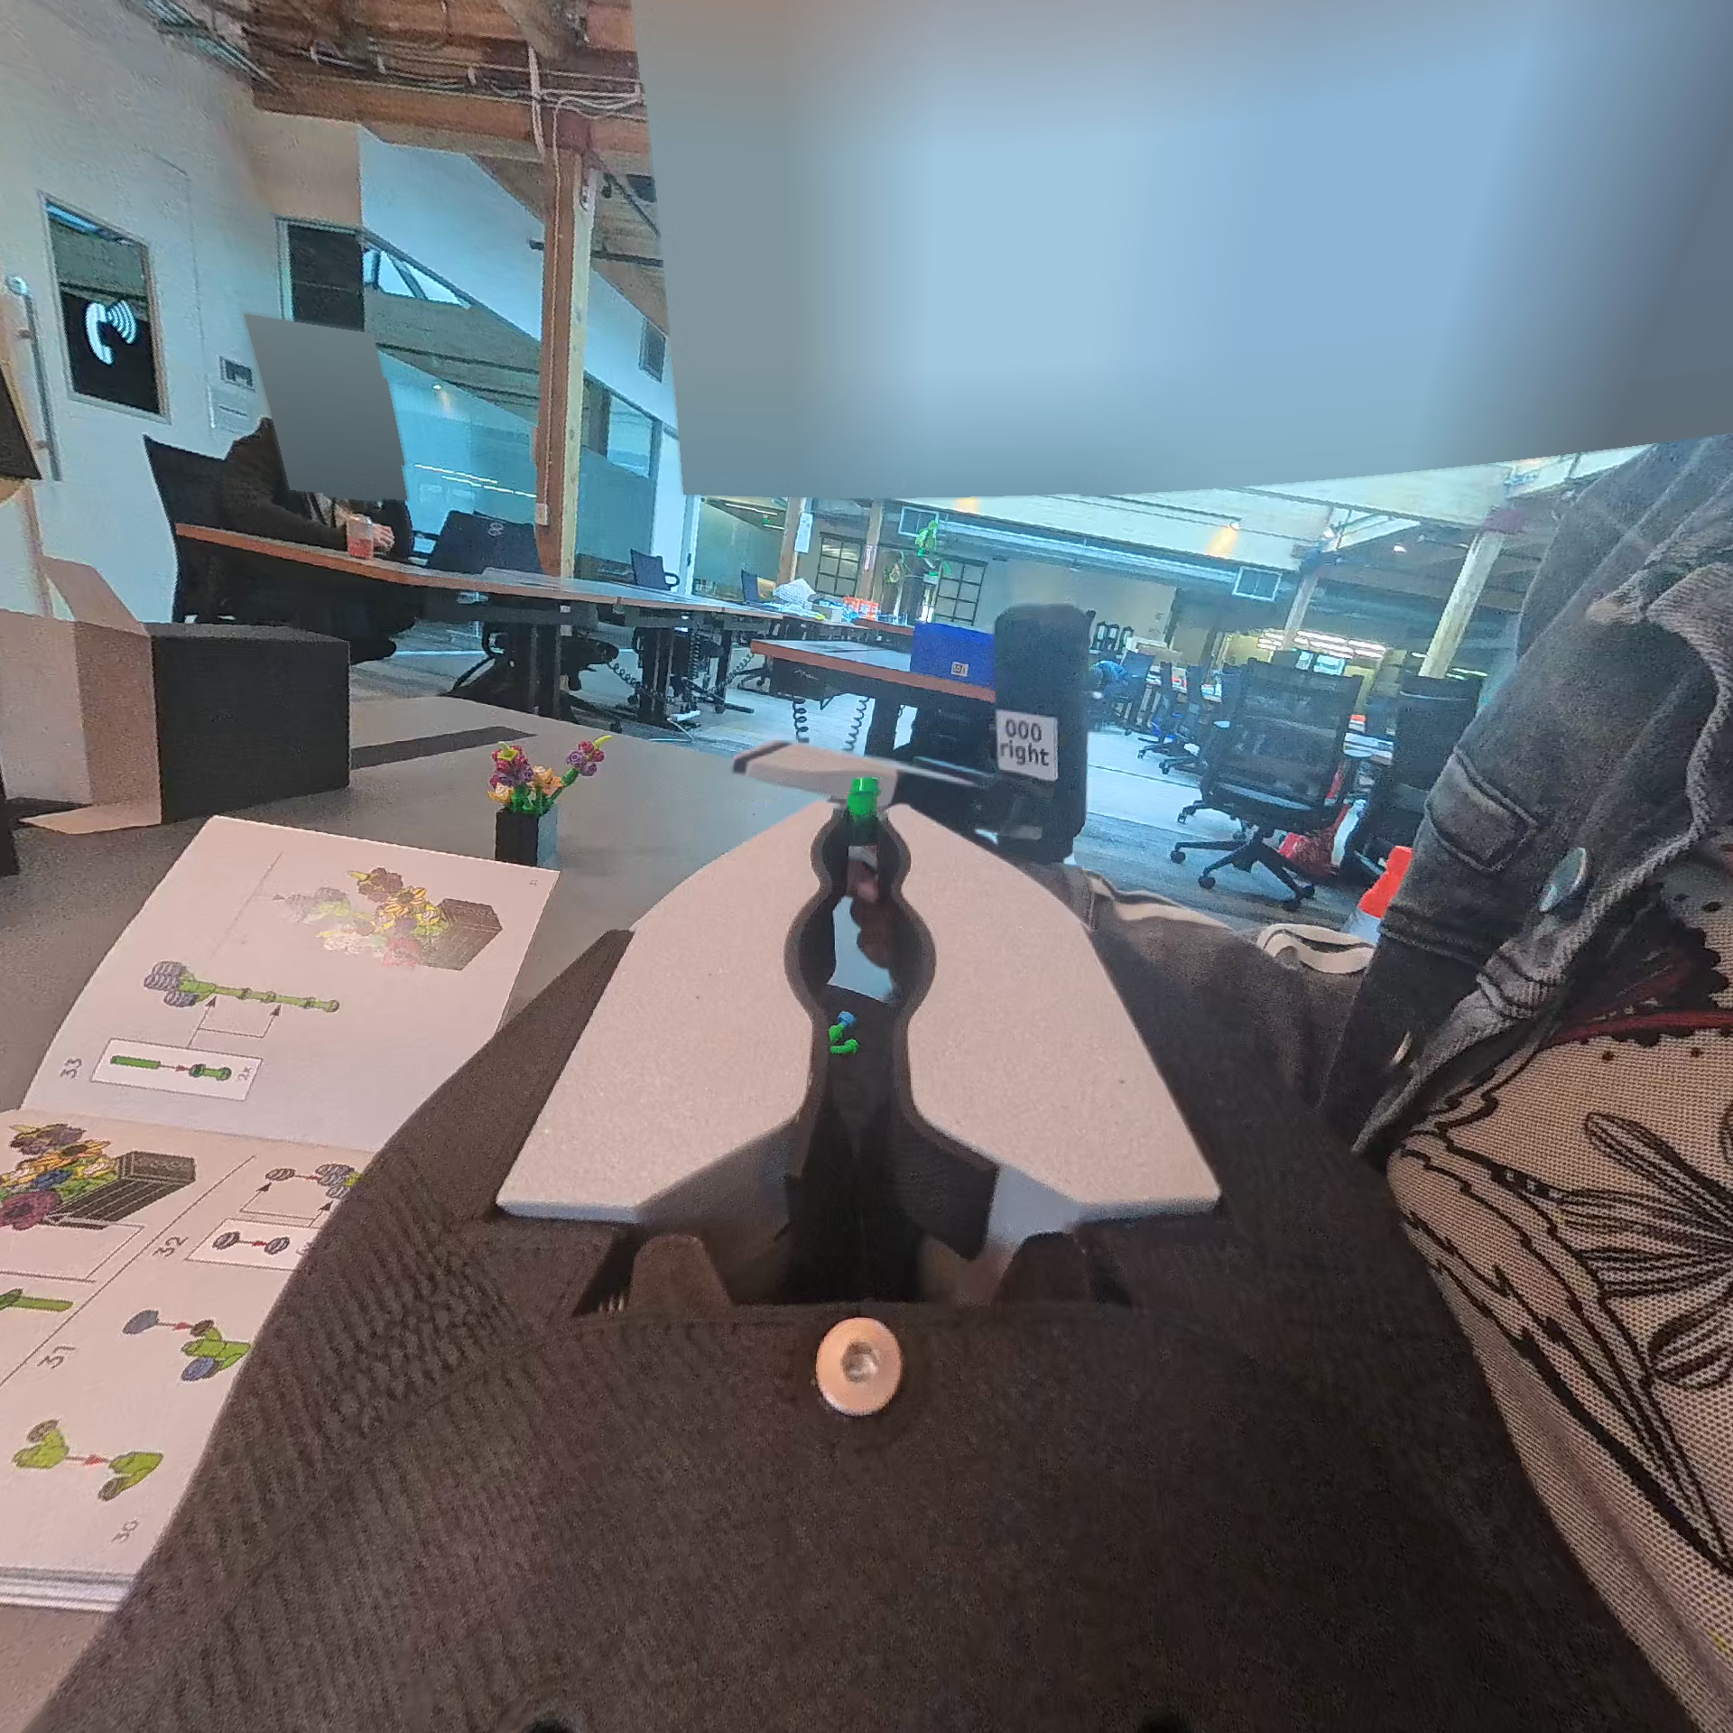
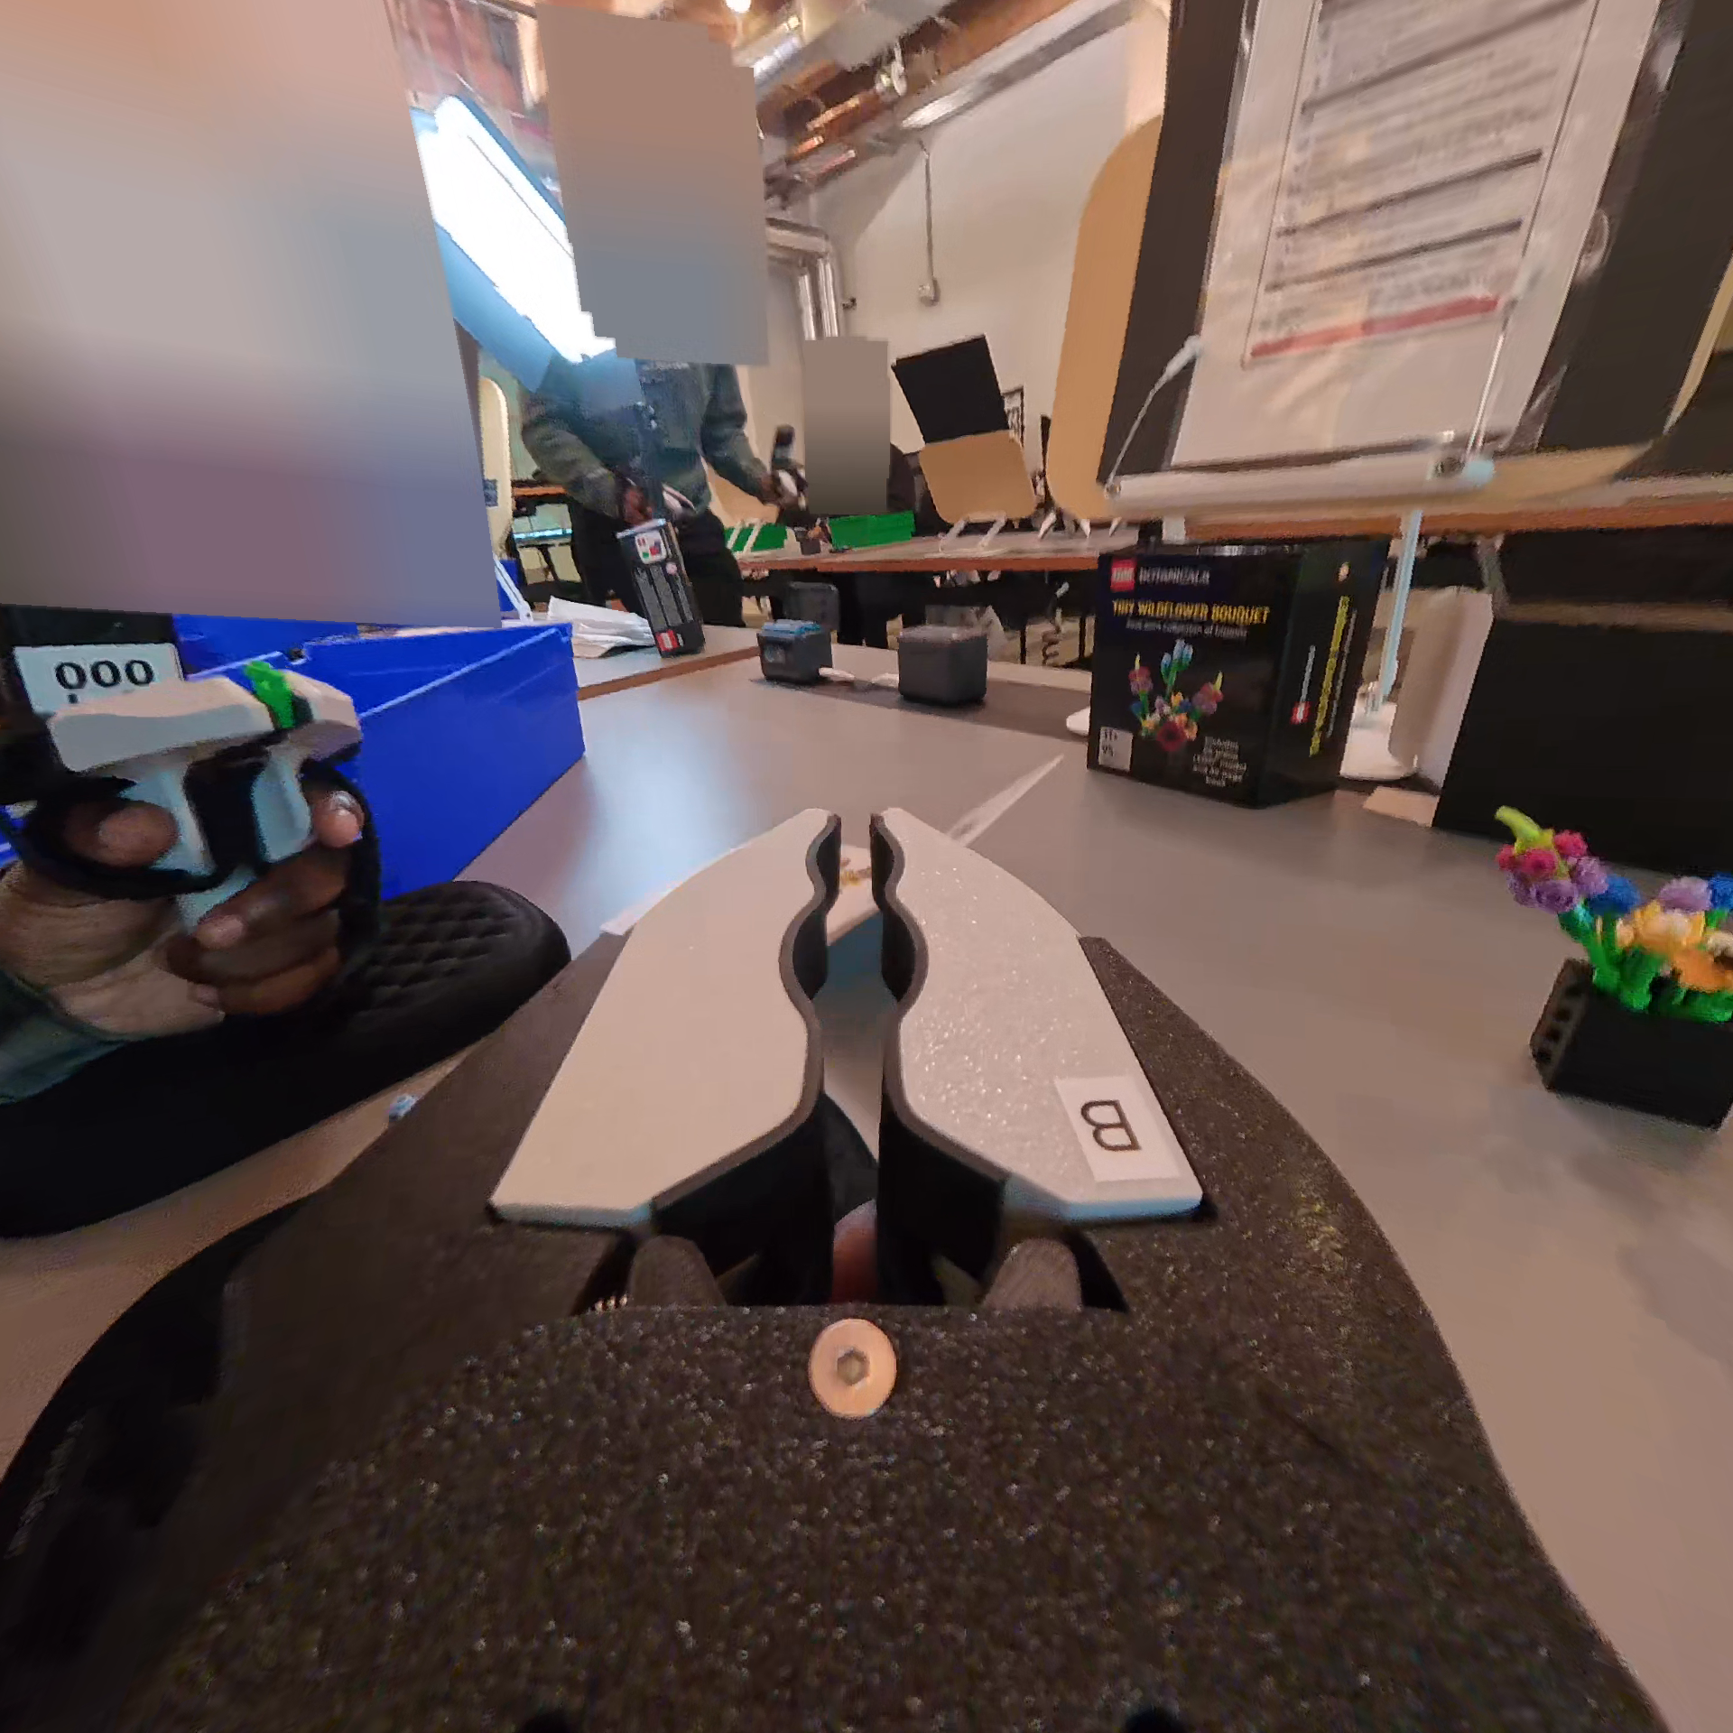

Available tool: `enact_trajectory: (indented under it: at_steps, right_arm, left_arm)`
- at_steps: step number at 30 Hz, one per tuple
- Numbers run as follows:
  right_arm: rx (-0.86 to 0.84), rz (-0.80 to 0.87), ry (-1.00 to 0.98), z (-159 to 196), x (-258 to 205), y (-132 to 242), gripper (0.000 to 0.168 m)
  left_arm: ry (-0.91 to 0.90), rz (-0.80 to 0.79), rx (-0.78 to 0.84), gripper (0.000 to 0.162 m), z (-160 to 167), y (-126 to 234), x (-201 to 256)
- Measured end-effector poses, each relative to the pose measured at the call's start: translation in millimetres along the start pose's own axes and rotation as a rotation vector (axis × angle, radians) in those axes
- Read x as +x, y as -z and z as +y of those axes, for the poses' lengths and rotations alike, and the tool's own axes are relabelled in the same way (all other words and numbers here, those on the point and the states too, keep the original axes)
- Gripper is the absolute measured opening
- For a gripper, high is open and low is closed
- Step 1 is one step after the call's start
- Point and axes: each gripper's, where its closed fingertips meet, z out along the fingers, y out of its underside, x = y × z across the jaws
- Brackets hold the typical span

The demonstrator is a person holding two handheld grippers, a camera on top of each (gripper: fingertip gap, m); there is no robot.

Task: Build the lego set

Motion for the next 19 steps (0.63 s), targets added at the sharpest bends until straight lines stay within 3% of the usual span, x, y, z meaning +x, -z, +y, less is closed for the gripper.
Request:
enact_trajectory:
  at_steps: [4,9,15,19]
  right_arm:
    - [0.014,-0.014,0.039,-13,-6,0,0.005]
    - [-0.025,0.026,-0.01,9,2,2,0.004]
    - [0.033,0.006,0.028,-19,-5,5,0.005]
    - [-0.012,0.027,0.005,0,-1,4,0.005]
  left_arm:
    - [0.001,0.0,-0.003,0.006,0,0,0]
    - [-0.006,0.0,-0.005,0.006,1,-1,1]
    - [-0.011,-0.001,-0.01,0.006,2,-1,1]
    - [-0.01,0.0,-0.01,0.006,2,-1,1]
